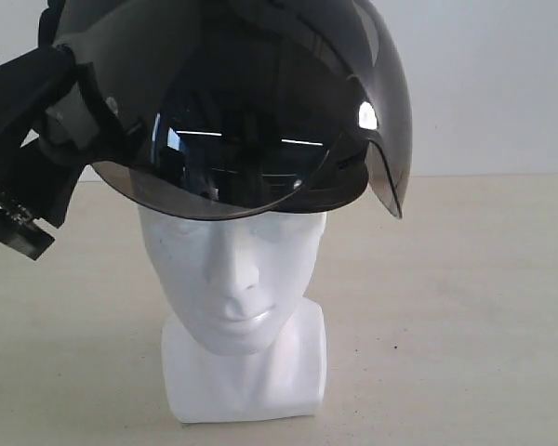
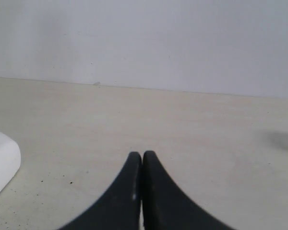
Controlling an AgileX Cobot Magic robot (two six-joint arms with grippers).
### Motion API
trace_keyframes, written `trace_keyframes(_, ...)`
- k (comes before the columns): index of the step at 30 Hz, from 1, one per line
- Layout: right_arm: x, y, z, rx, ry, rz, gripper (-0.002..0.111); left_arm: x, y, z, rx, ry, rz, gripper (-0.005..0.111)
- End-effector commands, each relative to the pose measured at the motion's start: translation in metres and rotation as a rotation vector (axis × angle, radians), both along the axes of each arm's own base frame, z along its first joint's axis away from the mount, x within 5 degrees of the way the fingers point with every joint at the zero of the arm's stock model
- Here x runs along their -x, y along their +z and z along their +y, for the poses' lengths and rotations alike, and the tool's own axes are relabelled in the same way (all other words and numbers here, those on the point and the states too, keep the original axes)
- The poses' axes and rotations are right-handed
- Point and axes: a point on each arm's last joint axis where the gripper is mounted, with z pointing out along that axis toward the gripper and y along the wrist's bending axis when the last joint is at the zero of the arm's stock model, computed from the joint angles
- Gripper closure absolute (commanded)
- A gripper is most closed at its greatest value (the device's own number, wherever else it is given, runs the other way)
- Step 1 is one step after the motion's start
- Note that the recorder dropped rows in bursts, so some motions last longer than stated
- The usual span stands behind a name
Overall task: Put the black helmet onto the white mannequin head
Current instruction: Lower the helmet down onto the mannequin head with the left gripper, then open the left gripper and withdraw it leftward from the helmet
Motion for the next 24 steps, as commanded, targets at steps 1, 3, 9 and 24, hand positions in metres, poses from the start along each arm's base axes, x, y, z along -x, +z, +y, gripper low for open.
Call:
trace_keyframes(1,0.000,0.002,0.000,0.004,0.002,-0.021,0.108,-0.002,-0.015,0.015,-0.044,0.140,0.052,0.102)
trace_keyframes(3,0.000,0.002,0.000,0.004,0.002,-0.021,0.108,0.002,-0.022,0.017,-0.064,0.133,0.071,0.102)
trace_keyframes(9,0.001,-0.001,0.000,0.004,0.001,0.007,0.108,0.011,-0.034,0.016,-0.119,0.086,0.091,0.102)
trace_keyframes(24,0.001,-0.001,0.000,0.004,0.001,0.007,0.108,0.019,-0.048,0.021,-0.154,0.094,0.134,0.102)
